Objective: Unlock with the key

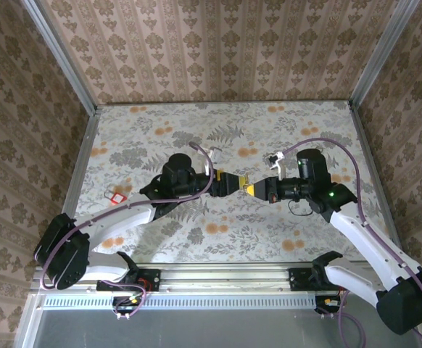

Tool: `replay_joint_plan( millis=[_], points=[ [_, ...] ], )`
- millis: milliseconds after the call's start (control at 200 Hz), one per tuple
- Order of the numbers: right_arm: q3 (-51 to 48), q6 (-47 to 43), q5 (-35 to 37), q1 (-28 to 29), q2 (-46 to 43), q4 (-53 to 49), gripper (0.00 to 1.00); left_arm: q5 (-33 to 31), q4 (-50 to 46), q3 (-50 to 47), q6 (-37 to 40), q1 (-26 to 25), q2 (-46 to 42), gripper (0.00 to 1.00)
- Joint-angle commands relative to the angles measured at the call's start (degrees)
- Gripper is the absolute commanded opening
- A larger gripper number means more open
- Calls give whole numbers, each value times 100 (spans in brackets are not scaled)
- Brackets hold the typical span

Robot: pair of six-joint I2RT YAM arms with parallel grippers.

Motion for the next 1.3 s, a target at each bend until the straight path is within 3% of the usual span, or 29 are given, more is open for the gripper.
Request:
replay_joint_plan(
  millis=[0, 205, 420, 570, 785, 895, 990, 1040, 1085, 1190, 1295],
  points=[
    [210, -181, -274, 88, 42, -146, 0, 252, -85, 227, 248, 37, 114, 73],
    [210, -202, -353, 142, 129, -159, 0, 416, -149, 352, 337, 27, 272, 69],
    [192, -204, -375, 197, 230, -130, 0, 425, -172, 365, 391, 28, 333, 58],
    [188, -255, -346, 208, 300, -166, 0, 424, -248, 392, 423, 31, 433, 38],
    [183, -269, -309, 208, 429, -111, 0, 606, -359, 385, 481, 38, 454, 0],
    [207, -195, -198, 208, 451, -23, 0, 578, -420, 353, 500, 69, 431, 0],
    [211, 335, 340, 197, 350, 239, 35, 85, -541, 197, 520, 181, 199, 0],
    [-6, 1026, 558, 199, 163, 919, 56, -371, -461, 11, 450, 302, -45, 0],
    [-265, 1592, 824, 207, -26, 1540, 67, -932, -249, -218, 324, 431, -346, 0],
    [-835, 2571, 1240, 246, -315, 3051, 71, -2265, 797, -932, -4, 548, -1020, 0],
    [-926, 2699, 1367, 469, -64, 3718, 70, -2403, 1590, -1029, -220, 545, -993, 0]
  ],
)
